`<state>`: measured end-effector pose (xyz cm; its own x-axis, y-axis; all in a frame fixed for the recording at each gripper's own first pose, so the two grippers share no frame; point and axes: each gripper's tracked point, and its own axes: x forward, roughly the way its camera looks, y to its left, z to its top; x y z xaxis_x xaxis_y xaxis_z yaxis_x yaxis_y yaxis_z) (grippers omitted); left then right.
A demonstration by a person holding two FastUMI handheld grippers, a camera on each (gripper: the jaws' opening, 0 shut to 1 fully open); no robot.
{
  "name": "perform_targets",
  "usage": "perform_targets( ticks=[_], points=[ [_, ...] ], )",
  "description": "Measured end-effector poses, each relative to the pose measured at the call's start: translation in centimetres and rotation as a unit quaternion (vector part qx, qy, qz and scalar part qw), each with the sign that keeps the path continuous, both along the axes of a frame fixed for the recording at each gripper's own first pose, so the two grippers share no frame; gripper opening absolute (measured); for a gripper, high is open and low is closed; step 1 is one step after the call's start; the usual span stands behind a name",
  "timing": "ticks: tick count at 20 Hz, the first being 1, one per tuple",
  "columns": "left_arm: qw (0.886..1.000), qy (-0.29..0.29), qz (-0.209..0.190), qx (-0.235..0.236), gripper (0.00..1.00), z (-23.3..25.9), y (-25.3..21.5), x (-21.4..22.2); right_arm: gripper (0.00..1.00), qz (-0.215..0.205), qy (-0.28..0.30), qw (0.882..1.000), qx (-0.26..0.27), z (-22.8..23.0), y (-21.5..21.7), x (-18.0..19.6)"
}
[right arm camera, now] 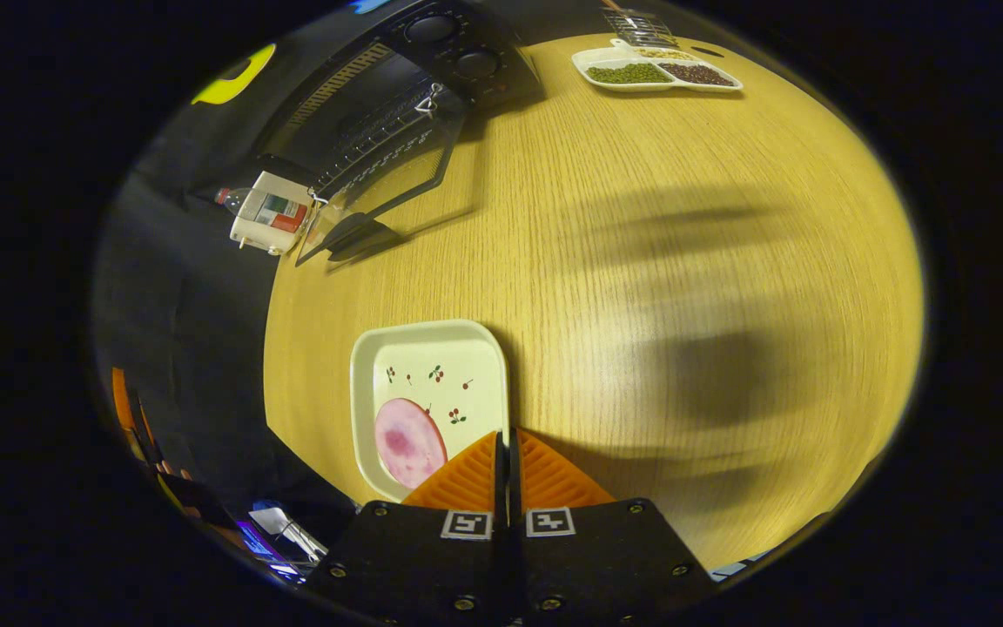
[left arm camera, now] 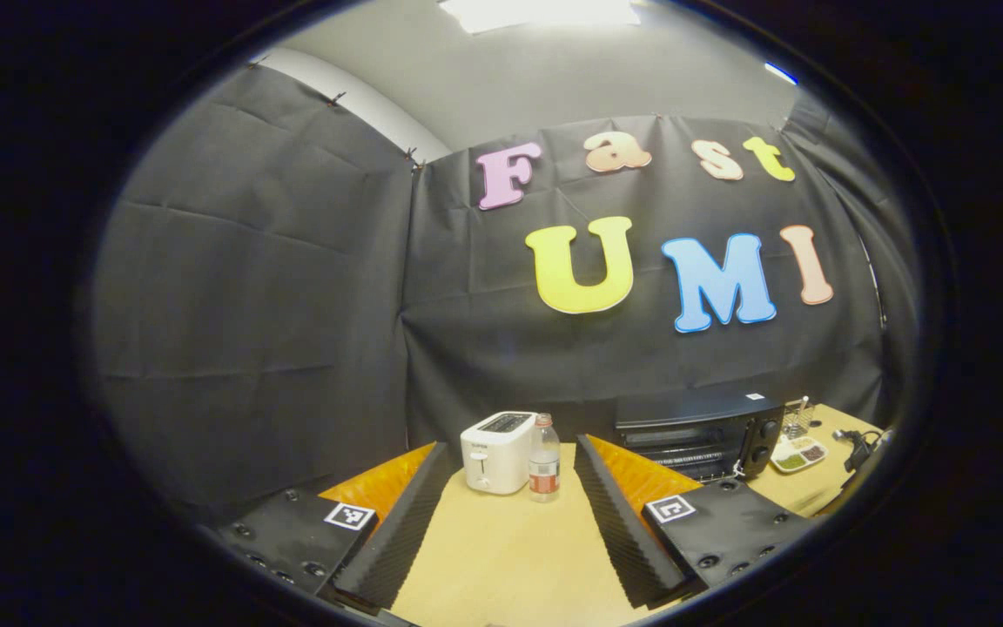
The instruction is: Open the electric oven with the left hand, put the food in, and close the electric oven.
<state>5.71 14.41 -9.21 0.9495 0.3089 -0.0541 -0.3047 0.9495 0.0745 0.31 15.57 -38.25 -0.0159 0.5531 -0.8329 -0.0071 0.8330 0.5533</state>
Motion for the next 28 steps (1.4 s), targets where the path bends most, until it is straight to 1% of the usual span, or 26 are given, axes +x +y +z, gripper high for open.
perform_targets(
  ticks=[3,8,12,16,20,24,28],
  points=[
    [1.000,-0.002,0.000,0.002,1.00,0.1,-0.1,0.2,0.00,-0.018,0.007,0.999,0.029,1.4,0.3,0.1],
    [1.000,-0.001,0.001,-0.010,1.00,-0.4,-0.4,1.1,0.00,-0.054,0.014,0.996,0.075,4.0,2.1,1.1],
    [1.000,-0.002,-0.005,-0.010,1.00,-0.8,-0.6,2.2,0.00,-0.103,-0.010,0.991,0.088,6.1,3.9,4.3],
    [1.000,-0.004,-0.011,-0.013,1.00,-1.0,-0.2,3.8,0.00,-0.162,-0.034,0.982,0.091,7.5,6.2,8.0],
    [1.000,0.001,-0.013,-0.016,1.00,-1.7,1.3,5.3,0.00,-0.242,-0.045,0.965,0.096,8.4,8.5,11.7],
    [1.000,0.004,-0.014,-0.013,1.00,-2.2,3.2,6.4,0.00,-0.316,-0.050,0.942,0.105,8.7,10.4,15.1],
    [1.000,0.008,-0.017,-0.013,1.00,-2.6,4.8,7.8,0.00,-0.380,-0.038,0.917,0.114,8.7,12.6,17.9]
  ],
)
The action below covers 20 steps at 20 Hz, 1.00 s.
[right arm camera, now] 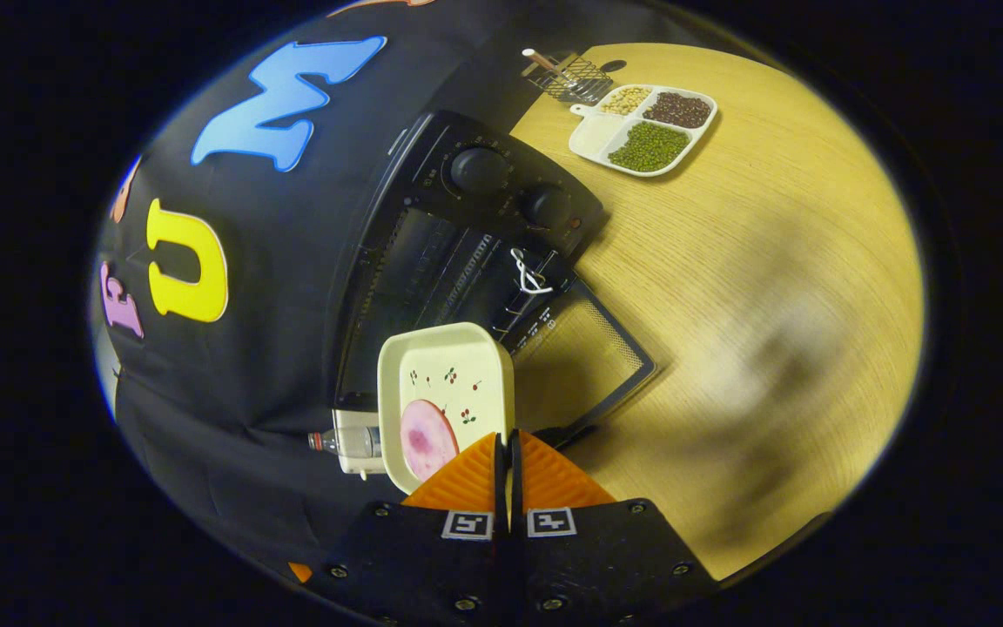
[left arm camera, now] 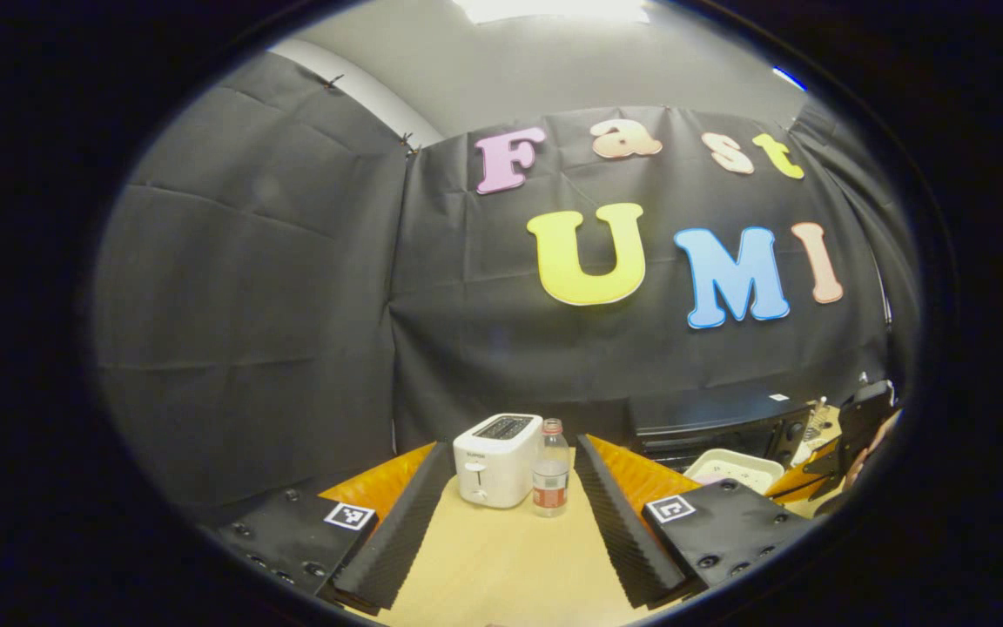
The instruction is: Open the electric oven with the left hand, put the food in, and close the electric oven.
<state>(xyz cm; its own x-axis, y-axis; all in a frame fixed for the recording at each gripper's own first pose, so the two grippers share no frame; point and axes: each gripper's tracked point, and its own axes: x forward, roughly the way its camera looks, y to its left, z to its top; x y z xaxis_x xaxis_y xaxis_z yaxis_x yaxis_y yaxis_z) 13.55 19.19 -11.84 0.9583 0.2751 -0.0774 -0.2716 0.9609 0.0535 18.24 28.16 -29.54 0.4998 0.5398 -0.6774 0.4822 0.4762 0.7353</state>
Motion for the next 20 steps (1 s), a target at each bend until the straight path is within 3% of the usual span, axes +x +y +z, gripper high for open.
perform_targets(
  ticks=[7,11,20],
  points=[
    [1.000,0.011,-0.001,0.008,1.00,-0.6,2.0,0.7,0.00,-0.093,0.010,0.996,-0.004,-1.3,1.6,4.4],
    [0.999,0.030,0.002,0.010,1.00,-1.7,2.8,0.3,0.01,-0.158,0.008,0.987,0.024,-1.2,2.1,7.2],
    [0.999,0.047,0.008,0.025,1.00,-1.9,3.8,-0.1,0.01,-0.240,0.020,0.970,0.037,-2.5,2.7,10.7]
  ],
)
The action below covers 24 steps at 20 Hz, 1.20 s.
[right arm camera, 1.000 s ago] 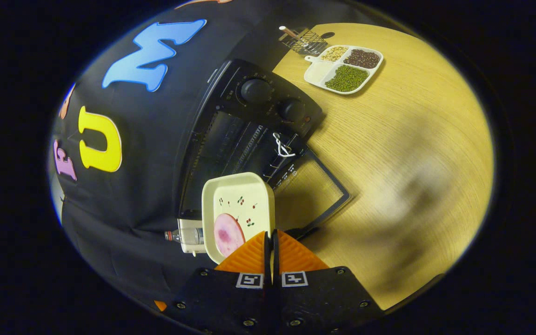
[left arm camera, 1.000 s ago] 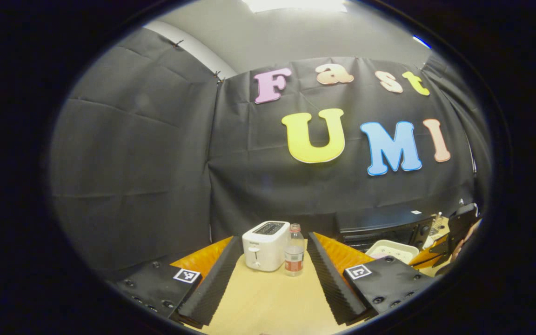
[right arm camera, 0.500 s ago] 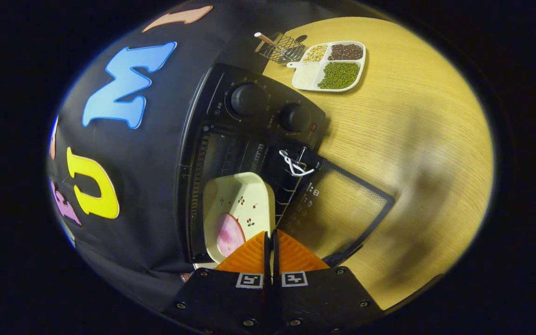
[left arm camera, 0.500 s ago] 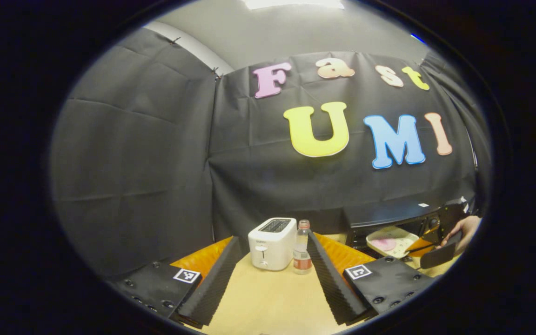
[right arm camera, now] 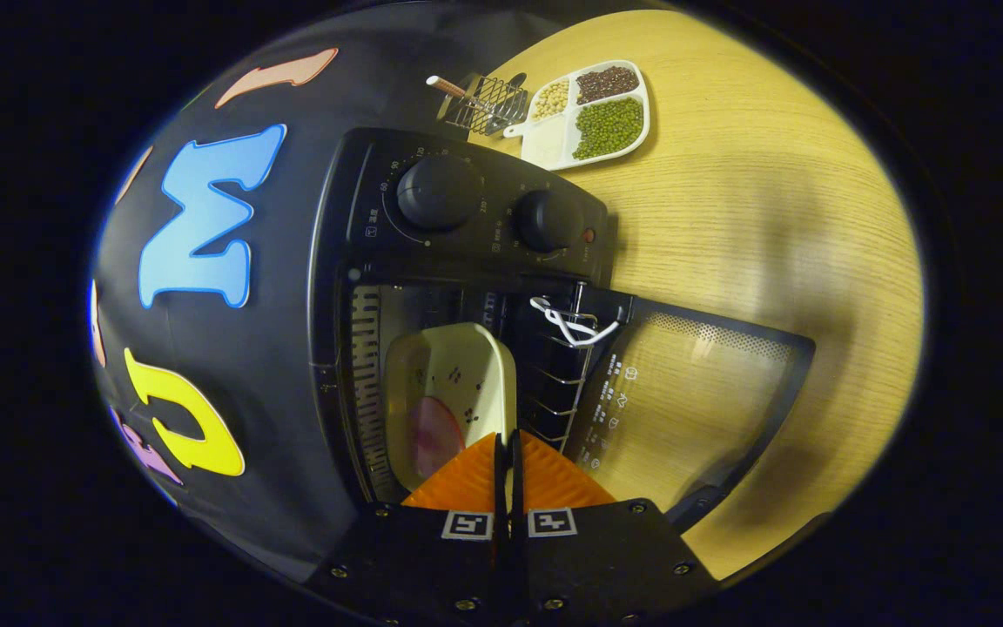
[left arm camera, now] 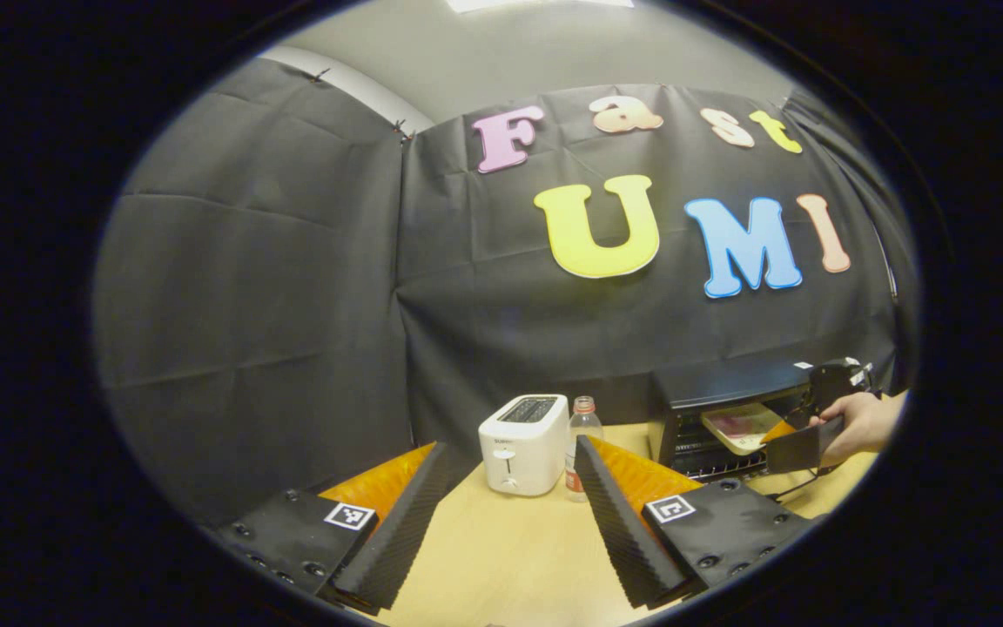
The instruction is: Open the electric oven with the left hand, put the food in, and close the electric oven.
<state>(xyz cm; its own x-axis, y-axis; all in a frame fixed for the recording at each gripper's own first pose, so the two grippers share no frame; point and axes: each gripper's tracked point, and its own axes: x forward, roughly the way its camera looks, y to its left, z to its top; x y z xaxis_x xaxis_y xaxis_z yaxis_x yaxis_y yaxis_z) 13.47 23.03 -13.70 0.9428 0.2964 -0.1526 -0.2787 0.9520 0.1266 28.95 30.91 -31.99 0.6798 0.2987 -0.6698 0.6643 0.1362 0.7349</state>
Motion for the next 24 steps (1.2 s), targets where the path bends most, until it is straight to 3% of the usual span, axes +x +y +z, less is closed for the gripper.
perform_targets(
  ticks=[2,5,6,7,10,12,18,24],
  points=[
    [1.000,0.002,0.001,-0.001,1.00,-0.2,0.1,-0.1,0.01,-0.017,-0.009,1.000,0.011,0.2,0.2,1.1],
    [1.000,0.005,0.000,-0.001,1.00,-0.5,-0.1,-0.2,0.15,-0.026,-0.044,0.997,0.050,2.0,1.6,2.2],
    [1.000,0.006,0.000,-0.003,1.00,-0.6,-0.2,-0.1,0.05,-0.022,-0.053,0.996,0.062,2.5,1.7,2.4],
    [1.000,0.006,-0.003,-0.006,1.00,-0.6,-0.4,-0.1,0.29,-0.018,-0.065,0.995,0.077,3.3,2.2,2.5],
    [1.000,0.005,-0.018,-0.017,0.97,-0.9,-1.9,0.4,0.74,0.025,-0.076,0.995,0.057,3.8,1.9,0.2],
    [0.999,0.004,-0.032,-0.021,1.00,-1.1,-3.4,0.8,0.98,0.050,-0.095,0.993,0.049,4.5,1.4,-0.9],
    [0.993,0.027,-0.090,-0.066,1.00,-4.2,-9.7,2.2,0.97,0.133,-0.139,0.981,0.010,7.7,-1.8,-5.0],
    [0.983,0.070,-0.139,-0.100,0.98,-8.2,-16.4,2.5,0.97,0.184,-0.217,0.956,-0.072,11.2,-7.3,-8.4]
  ],
)
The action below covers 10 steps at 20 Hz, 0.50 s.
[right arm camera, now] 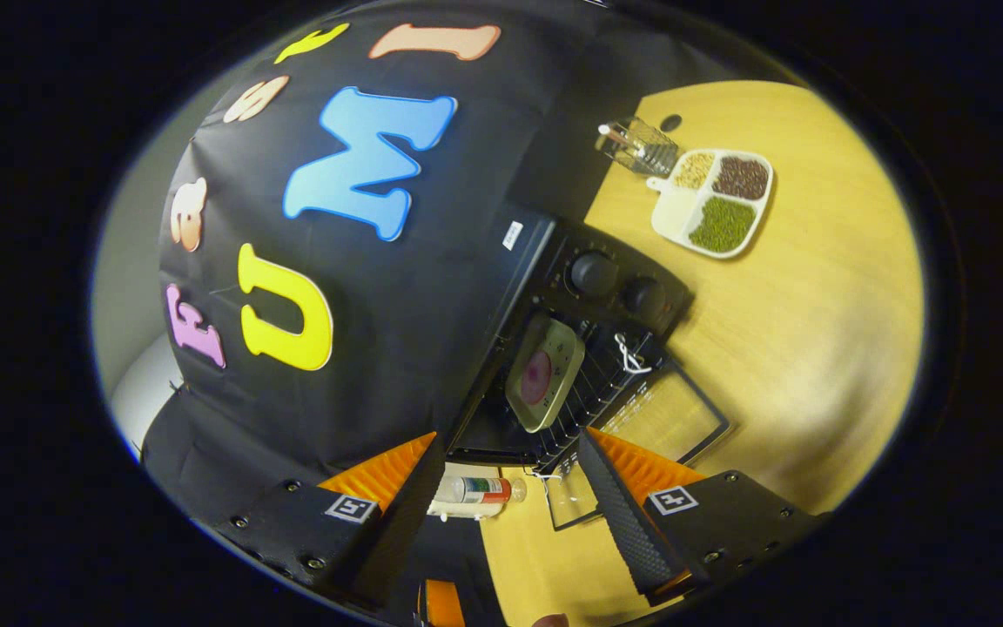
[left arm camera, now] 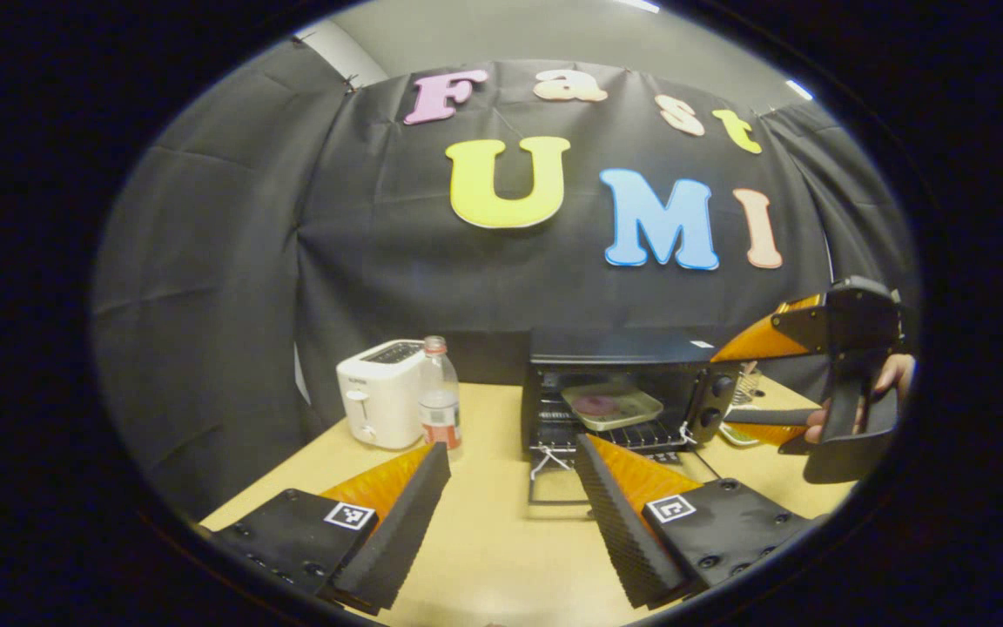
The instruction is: Open the electric oven with the left hand, put the food in, and close the electric oven.
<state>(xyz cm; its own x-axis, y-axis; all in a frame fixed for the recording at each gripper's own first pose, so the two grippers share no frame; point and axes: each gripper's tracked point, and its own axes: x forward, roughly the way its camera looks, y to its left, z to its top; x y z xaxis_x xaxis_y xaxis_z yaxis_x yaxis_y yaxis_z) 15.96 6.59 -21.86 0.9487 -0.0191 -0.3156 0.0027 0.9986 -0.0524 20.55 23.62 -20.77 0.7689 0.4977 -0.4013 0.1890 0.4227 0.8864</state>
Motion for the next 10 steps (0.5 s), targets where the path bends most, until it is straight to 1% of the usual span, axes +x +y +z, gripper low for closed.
perform_targets(
  ticks=[1,2,3,4,5,6,7,8,10],
  points=[
    [1.000,0.008,-0.008,-0.002,0.98,-0.8,-1.1,0.0,0.97,0.005,-0.015,1.000,-0.020,0.3,-1.0,-0.5],
    [1.000,0.016,-0.015,-0.005,1.00,-1.4,-2.1,-0.1,0.98,0.010,-0.030,0.999,-0.038,0.8,-2.2,-1.0],
    [0.999,0.026,-0.022,-0.009,1.00,-2.1,-3.1,-0.1,0.98,0.015,-0.044,0.997,-0.055,1.2,-3.3,-1.5],
    [0.999,0.035,-0.029,-0.013,0.98,-2.8,-4.0,0.0,0.97,0.017,-0.057,0.996,-0.073,1.6,-4.1,-1.9],
    [0.998,0.042,-0.035,-0.018,1.00,-3.3,-4.9,-0.1,0.97,0.021,-0.072,0.993,-0.092,2.0,-5.2,-2.4],
    [0.998,0.050,-0.041,-0.021,1.00,-3.9,-5.7,0.0,0.98,0.023,-0.087,0.989,-0.113,2.4,-6.4,-2.9],
    [0.997,0.057,-0.047,-0.026,0.91,-4.6,-6.5,0.1,0.97,0.026,-0.099,0.985,-0.137,2.6,-7.4,-3.4],
    [0.996,0.062,-0.054,-0.032,0.98,-5.1,-7.4,0.2,0.97,0.030,-0.111,0.980,-0.163,2.9,-8.4,-4.0],
    [0.994,0.079,-0.067,-0.037,0.99,-6.4,-9.0,0.4,0.97,0.038,-0.135,0.967,-0.215,3.6,-10.5,-5.2]
  ],
)
